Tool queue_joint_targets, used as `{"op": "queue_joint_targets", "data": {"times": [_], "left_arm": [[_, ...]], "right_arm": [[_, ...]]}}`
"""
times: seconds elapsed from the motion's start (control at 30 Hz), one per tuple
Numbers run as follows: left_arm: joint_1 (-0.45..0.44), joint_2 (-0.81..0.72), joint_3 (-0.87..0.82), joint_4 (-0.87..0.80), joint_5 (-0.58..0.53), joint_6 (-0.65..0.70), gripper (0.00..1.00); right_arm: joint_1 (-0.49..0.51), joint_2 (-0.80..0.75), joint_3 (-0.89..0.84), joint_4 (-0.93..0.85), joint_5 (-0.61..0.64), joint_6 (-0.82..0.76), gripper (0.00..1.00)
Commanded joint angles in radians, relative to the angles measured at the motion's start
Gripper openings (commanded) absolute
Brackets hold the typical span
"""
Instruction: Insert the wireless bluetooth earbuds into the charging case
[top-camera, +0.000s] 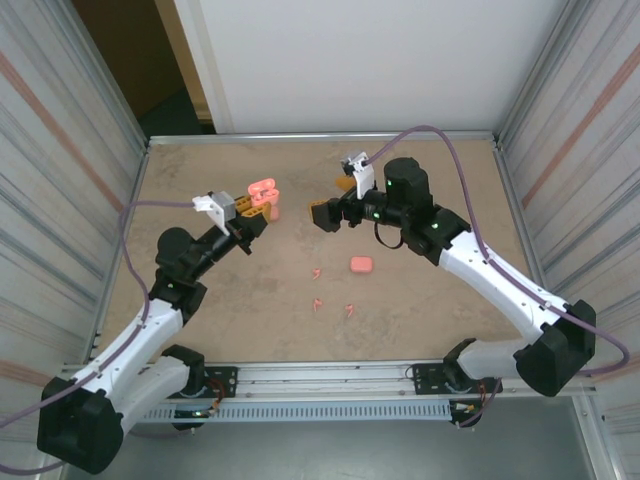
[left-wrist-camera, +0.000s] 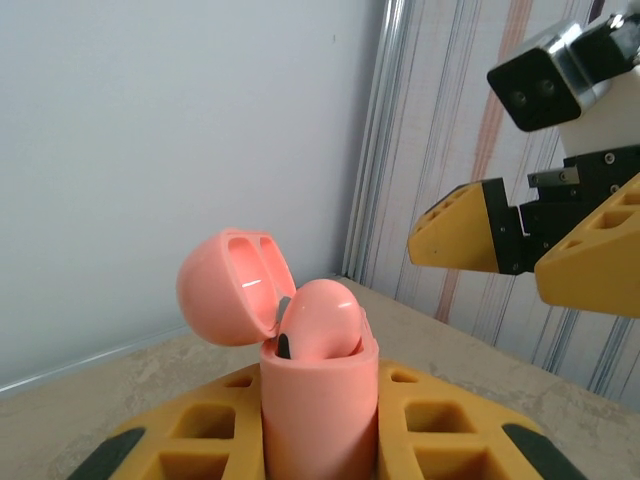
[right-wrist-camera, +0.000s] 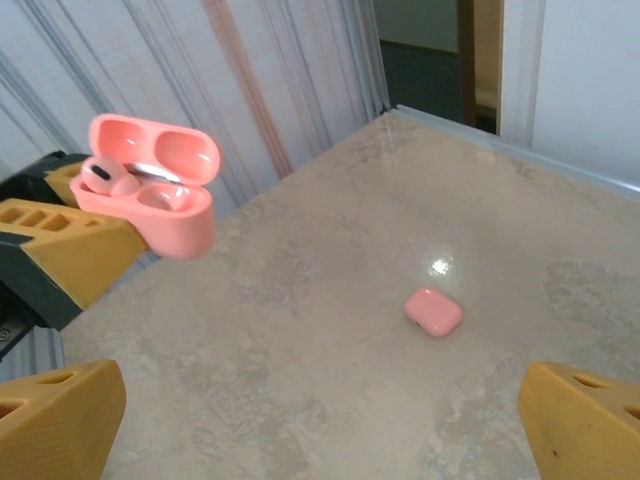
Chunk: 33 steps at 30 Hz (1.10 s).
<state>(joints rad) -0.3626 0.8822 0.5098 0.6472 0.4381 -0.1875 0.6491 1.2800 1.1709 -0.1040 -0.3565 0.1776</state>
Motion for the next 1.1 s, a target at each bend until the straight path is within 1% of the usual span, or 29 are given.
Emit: {"op": "queue_joint_targets", "data": {"times": [0.0,0.4,0.7,0.93,1.07], "left_arm": [[-0.003,-0.032,-0.011,0.006,-0.025,0.003,0.0],[-0.003,-0.074,0.0,-0.015,-0.026,0.006,0.0],[-0.003,-0.115,0.014,-0.039,-0.016,0.015,0.0],[-0.002,-0.134,0.022,-0.055,-0.01,0.027,0.0],[-0.003,-0.135,0.026,-0.06,-0.009,0.032,0.0]], "right_arm": [[-0.005,-0.031,-0.015,-0.019,0.032,0.035,0.99],[-0.006,-0.012,-0.027,-0.115,0.09,0.08,0.99],[-0.012,0.035,-0.027,-0.164,0.095,0.117,0.99],[-0.015,0.12,-0.002,-0.239,0.063,0.161,1.0],[-0.014,0.18,0.023,-0.296,0.03,0.182,0.95]]}}
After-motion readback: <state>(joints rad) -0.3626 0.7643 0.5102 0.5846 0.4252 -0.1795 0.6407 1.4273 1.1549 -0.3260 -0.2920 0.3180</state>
